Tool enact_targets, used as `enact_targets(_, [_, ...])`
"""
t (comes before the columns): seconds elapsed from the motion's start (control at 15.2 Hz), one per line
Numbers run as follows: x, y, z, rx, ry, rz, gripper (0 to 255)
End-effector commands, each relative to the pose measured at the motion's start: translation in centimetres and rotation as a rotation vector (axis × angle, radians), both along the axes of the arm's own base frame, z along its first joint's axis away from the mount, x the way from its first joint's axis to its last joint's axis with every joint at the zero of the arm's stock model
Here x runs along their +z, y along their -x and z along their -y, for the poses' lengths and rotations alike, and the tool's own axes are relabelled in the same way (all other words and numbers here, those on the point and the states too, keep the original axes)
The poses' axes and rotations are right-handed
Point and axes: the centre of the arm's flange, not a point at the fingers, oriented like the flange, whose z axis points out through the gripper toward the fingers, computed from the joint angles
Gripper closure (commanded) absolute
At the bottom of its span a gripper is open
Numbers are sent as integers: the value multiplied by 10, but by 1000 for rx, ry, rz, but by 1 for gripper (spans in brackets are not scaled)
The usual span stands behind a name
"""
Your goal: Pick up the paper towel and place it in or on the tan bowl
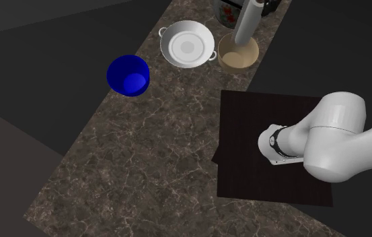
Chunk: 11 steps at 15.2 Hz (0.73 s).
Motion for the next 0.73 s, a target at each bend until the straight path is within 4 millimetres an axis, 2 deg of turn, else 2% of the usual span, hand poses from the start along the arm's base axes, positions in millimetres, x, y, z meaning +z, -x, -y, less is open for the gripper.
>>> enact_targets(0.0, [-10,0,-1,0,0,0,255])
enact_targets(0.4, [-44,0,-1,0,0,0,255])
enact_targets(0.66, [-44,0,-1,0,0,0,255])
